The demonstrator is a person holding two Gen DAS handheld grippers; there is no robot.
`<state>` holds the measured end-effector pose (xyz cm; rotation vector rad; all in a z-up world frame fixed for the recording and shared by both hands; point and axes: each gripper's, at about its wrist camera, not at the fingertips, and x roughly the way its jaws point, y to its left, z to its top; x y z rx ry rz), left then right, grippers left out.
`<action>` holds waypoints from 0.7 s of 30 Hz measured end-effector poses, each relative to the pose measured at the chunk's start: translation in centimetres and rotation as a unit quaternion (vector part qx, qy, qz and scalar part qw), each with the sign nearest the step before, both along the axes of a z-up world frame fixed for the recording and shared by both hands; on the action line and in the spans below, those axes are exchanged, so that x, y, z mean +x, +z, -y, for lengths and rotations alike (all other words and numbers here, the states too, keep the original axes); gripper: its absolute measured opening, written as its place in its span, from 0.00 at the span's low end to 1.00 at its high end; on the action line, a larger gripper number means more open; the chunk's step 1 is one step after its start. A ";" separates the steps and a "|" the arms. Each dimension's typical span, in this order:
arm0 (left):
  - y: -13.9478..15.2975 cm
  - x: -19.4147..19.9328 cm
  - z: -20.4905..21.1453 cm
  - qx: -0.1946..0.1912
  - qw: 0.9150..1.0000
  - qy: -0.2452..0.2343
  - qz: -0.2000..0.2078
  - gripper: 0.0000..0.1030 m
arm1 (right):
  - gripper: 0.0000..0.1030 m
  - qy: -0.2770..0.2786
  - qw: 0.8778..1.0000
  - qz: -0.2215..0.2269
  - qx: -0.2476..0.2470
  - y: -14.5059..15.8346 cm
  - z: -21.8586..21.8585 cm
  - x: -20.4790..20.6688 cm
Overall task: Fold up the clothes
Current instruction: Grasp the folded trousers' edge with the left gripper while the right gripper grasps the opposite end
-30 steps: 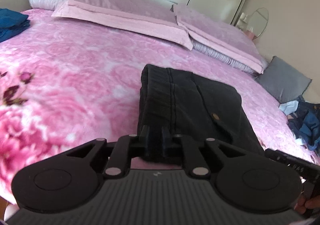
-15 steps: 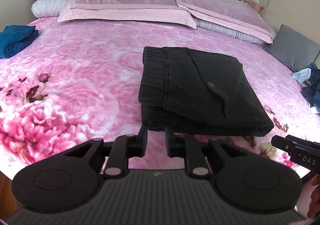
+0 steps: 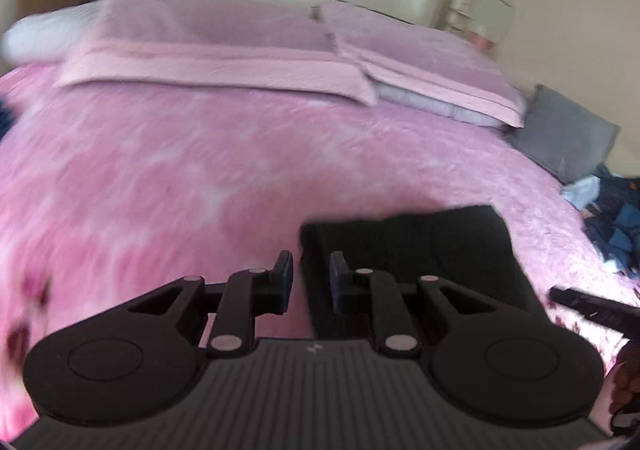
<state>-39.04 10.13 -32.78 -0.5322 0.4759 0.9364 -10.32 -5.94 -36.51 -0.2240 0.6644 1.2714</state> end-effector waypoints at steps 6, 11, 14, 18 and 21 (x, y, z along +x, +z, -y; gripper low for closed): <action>2.4 6.1 -6.0 -0.057 0.994 -0.077 -0.043 0.14 | 0.51 -0.007 0.994 -0.034 -0.105 1.2 -4.4 1.6; 5.1 10.9 -9.1 -0.103 0.981 -0.143 -0.086 0.14 | 0.51 -0.075 0.980 -0.097 -0.157 4.2 -4.0 4.2; 5.8 13.3 -11.2 -0.121 0.966 -0.201 -0.110 0.15 | 0.51 -0.145 0.962 -0.152 -0.173 5.1 -2.9 5.2; 4.9 15.8 -13.2 -0.132 0.941 -0.286 -0.127 0.15 | 0.51 -0.261 0.924 -0.228 -0.162 5.2 0.0 4.6; 3.5 17.3 -13.6 -0.143 0.924 -0.328 -0.134 0.19 | 0.51 -0.353 0.885 -0.279 -0.119 4.6 2.6 2.4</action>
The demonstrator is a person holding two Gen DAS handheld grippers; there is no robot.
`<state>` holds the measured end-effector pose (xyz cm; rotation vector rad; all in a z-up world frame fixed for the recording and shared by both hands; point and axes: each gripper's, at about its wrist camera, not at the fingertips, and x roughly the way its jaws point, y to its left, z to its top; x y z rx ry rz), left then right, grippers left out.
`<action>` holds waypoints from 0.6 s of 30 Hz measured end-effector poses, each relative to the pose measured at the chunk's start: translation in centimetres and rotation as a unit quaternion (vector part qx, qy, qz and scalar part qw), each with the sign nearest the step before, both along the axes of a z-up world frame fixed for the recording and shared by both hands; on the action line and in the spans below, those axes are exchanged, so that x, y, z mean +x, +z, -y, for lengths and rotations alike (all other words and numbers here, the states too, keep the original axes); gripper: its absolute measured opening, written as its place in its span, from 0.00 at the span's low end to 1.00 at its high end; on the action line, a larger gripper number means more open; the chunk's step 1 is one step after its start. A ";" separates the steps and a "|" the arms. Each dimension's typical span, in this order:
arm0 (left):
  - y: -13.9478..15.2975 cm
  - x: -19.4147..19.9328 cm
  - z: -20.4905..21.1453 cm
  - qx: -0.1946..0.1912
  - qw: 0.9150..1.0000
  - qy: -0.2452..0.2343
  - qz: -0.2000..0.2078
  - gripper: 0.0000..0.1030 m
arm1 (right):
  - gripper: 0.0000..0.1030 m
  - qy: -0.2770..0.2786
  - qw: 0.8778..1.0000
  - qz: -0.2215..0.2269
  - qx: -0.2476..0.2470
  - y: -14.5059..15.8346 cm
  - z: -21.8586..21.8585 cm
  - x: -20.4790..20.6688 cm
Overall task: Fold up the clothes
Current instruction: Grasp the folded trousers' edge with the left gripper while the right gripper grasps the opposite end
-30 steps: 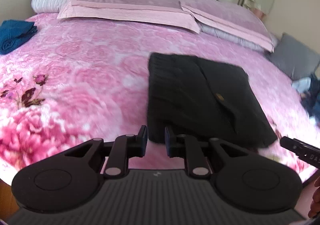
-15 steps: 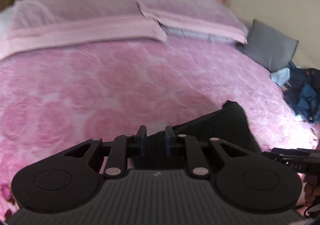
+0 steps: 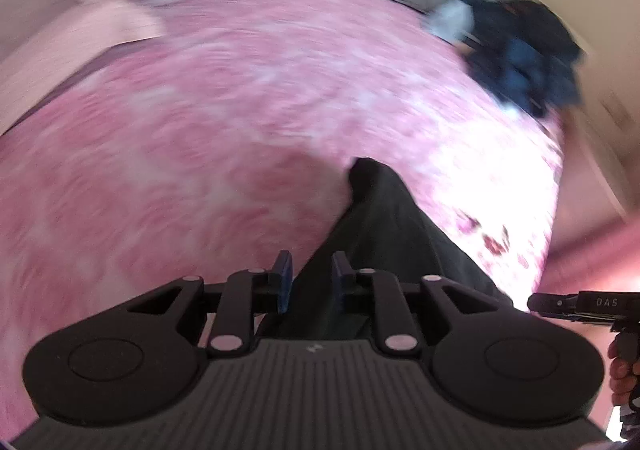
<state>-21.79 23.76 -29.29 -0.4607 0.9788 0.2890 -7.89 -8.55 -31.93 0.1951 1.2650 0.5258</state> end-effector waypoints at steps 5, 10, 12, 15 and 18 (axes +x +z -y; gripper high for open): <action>-2.3 2.3 -0.7 -0.028 0.997 -0.072 -0.011 0.21 | 0.51 -0.136 0.989 -0.011 0.054 -2.9 2.3 -5.1; -4.5 4.7 -1.4 -0.055 0.988 -0.144 -0.022 0.35 | 0.51 -0.226 0.967 -0.009 0.118 -4.6 3.6 -7.0; -5.4 5.6 -1.7 -0.066 0.982 -0.173 -0.026 0.39 | 0.51 -0.256 0.956 -0.016 0.140 -5.3 4.2 -7.5; -6.7 6.9 -2.2 -0.084 0.973 -0.212 -0.031 0.38 | 0.51 -0.289 0.943 -0.030 0.162 -6.3 4.6 -8.5; -7.2 6.6 -2.6 -0.112 0.969 -0.218 -0.027 0.26 | 0.51 -0.308 0.934 -0.035 0.179 -7.0 4.6 -9.3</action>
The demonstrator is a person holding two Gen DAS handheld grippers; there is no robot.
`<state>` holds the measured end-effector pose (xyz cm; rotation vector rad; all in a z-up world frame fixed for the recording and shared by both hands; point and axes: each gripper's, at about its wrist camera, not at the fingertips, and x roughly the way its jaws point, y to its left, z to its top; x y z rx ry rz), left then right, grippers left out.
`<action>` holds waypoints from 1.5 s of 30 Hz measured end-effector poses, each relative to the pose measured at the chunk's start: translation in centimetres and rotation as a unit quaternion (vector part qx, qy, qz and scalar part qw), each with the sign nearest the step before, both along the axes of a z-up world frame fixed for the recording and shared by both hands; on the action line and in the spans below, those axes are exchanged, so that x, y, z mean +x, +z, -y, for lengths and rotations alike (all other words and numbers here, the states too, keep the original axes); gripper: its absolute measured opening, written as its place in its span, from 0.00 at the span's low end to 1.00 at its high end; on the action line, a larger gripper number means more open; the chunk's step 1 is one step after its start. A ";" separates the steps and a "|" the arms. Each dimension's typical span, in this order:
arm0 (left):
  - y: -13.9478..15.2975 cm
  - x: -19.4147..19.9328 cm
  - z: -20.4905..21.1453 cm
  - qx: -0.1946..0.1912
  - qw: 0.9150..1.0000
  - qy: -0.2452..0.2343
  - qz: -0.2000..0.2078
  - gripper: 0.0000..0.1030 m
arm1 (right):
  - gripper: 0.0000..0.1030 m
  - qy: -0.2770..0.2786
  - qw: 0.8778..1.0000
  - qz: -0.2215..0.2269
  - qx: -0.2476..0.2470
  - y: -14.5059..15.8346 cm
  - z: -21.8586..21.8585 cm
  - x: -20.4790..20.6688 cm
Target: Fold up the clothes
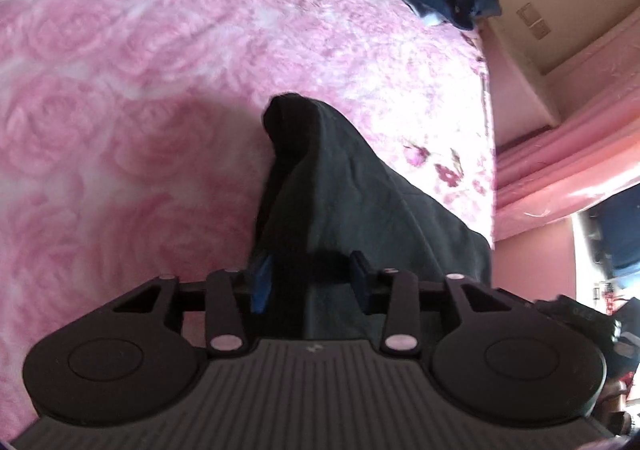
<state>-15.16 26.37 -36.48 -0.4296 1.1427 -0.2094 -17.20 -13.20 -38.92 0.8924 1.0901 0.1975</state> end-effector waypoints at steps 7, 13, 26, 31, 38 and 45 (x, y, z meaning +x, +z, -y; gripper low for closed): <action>1.4 -1.5 -0.9 -0.005 0.999 -0.002 0.045 0.01 | 0.04 0.044 0.998 0.045 -0.029 0.9 -1.6 0.6; -0.9 -2.4 -2.7 0.000 0.998 0.012 0.059 0.04 | 0.03 0.054 0.995 0.062 -0.054 0.6 -1.9 0.0; 0.4 -7.0 -4.1 -0.072 0.995 0.062 0.022 0.36 | 0.44 0.080 0.996 0.039 0.000 1.6 -1.2 -2.8; -0.1 -8.0 -2.5 -0.039 0.998 0.035 0.015 0.04 | 0.23 0.091 0.995 0.023 0.018 1.0 -2.9 -5.0; 0.3 -9.8 -4.1 -0.039 0.997 0.039 0.062 0.06 | 0.10 0.093 0.995 0.041 -0.021 -0.1 -4.2 -6.3; -0.9 -9.7 -3.2 -0.008 0.998 0.037 0.049 0.12 | 0.14 0.098 0.993 0.057 -0.036 0.0 -4.2 -6.0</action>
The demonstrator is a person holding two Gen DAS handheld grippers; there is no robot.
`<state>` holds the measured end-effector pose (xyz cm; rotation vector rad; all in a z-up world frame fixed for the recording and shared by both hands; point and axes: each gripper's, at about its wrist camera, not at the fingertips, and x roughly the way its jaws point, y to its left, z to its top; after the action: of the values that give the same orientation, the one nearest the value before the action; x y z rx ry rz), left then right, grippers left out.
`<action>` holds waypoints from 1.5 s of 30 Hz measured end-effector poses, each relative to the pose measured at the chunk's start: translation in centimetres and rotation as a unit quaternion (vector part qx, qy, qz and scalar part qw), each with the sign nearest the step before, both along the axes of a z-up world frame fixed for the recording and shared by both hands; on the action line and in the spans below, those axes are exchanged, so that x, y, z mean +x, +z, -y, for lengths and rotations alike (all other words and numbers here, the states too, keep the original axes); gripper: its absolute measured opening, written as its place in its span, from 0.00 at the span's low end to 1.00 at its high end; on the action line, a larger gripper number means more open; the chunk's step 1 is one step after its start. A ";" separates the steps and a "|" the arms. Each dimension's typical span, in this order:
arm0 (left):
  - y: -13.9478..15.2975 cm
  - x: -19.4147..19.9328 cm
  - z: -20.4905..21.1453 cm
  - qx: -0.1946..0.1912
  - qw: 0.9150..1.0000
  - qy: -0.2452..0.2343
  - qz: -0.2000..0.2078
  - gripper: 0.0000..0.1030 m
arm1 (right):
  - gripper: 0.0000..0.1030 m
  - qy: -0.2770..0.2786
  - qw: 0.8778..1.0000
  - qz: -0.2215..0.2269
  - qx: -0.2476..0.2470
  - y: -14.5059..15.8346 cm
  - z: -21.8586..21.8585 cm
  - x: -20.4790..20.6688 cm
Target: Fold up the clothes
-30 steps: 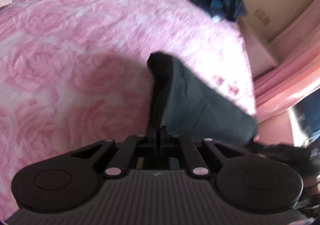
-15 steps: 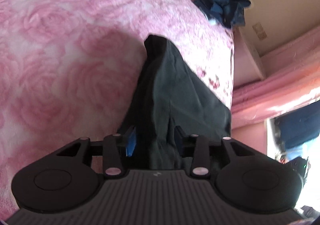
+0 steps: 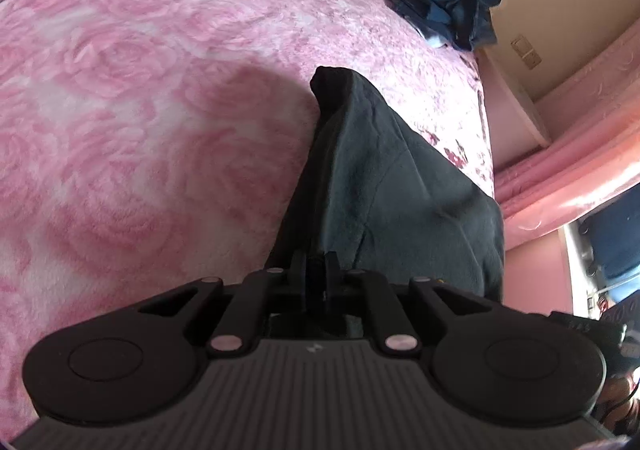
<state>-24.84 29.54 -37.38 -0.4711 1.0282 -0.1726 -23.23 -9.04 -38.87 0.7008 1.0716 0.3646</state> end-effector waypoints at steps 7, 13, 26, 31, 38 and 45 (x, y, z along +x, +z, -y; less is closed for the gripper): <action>3.0 4.1 -1.2 -0.010 1.000 0.005 0.016 0.29 | 0.41 -0.066 0.998 0.004 0.007 1.2 3.2 3.3; 0.6 12.2 -0.7 -0.058 0.998 0.014 0.009 0.34 | 0.41 -0.123 0.992 -0.009 0.037 0.2 5.0 7.6; -4.3 17.0 -0.2 -0.075 0.995 -0.048 0.038 0.05 | 0.03 -0.137 0.990 0.030 0.033 -1.2 4.2 9.1; -5.7 17.6 0.3 -0.060 0.996 -0.054 0.037 0.07 | 0.03 -0.142 0.989 0.031 0.016 -2.6 3.7 9.3; -1.7 14.7 -0.9 -0.053 0.998 -0.025 0.017 0.26 | 0.20 -0.140 0.989 0.035 -0.015 1.0 4.8 9.0; -1.3 8.1 -0.9 -0.093 0.995 -0.022 -0.018 0.30 | 0.20 -0.113 0.992 -0.014 0.048 1.1 4.5 5.5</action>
<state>-16.70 30.42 -38.65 -0.6229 1.0620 -0.3012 -17.71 -13.52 -37.78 0.9059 0.9931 0.2126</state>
